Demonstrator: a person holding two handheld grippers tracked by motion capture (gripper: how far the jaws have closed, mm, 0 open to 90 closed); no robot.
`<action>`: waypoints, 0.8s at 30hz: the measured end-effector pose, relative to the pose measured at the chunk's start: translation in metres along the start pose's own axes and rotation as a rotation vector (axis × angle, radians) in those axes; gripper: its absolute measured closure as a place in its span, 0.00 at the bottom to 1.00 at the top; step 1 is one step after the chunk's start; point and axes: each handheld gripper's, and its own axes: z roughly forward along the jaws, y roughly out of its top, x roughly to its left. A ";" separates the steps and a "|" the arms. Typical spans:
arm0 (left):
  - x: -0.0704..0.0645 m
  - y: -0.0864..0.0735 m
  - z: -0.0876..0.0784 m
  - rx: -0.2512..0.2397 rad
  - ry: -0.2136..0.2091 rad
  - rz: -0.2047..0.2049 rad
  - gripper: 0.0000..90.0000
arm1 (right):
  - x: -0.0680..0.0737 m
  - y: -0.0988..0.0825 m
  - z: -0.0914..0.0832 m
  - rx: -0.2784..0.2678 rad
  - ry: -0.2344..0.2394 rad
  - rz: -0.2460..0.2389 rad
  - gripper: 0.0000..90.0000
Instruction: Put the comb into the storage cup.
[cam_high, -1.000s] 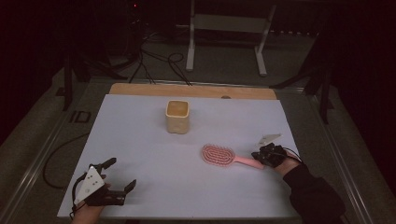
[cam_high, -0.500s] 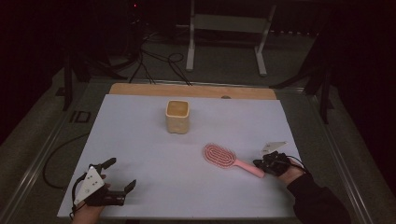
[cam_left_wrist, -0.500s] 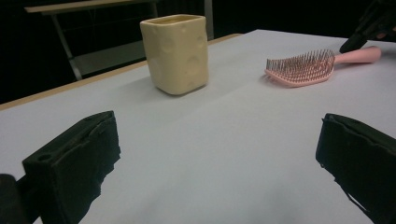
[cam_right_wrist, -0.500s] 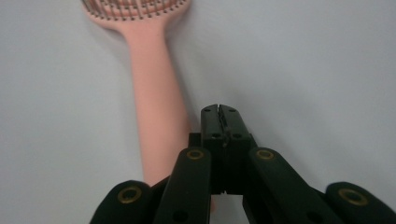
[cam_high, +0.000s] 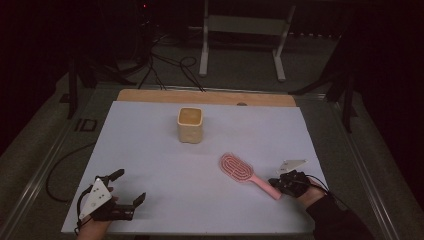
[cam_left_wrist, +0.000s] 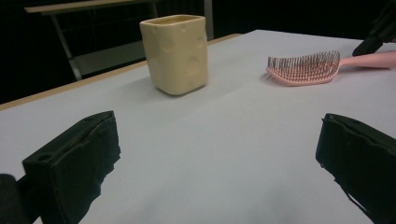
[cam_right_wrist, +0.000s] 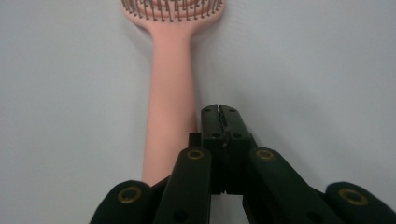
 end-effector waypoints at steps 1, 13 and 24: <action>0.000 0.000 0.000 -0.001 -0.001 -0.001 0.00 | 0.001 0.000 0.000 -0.001 0.004 0.002 1.00; 0.000 0.000 0.000 0.002 0.001 0.001 0.00 | 0.019 -0.001 -0.001 -0.005 0.017 -0.002 1.00; 0.000 0.000 0.000 -0.002 0.001 0.001 0.00 | 0.037 0.005 0.001 -0.006 0.034 -0.025 1.00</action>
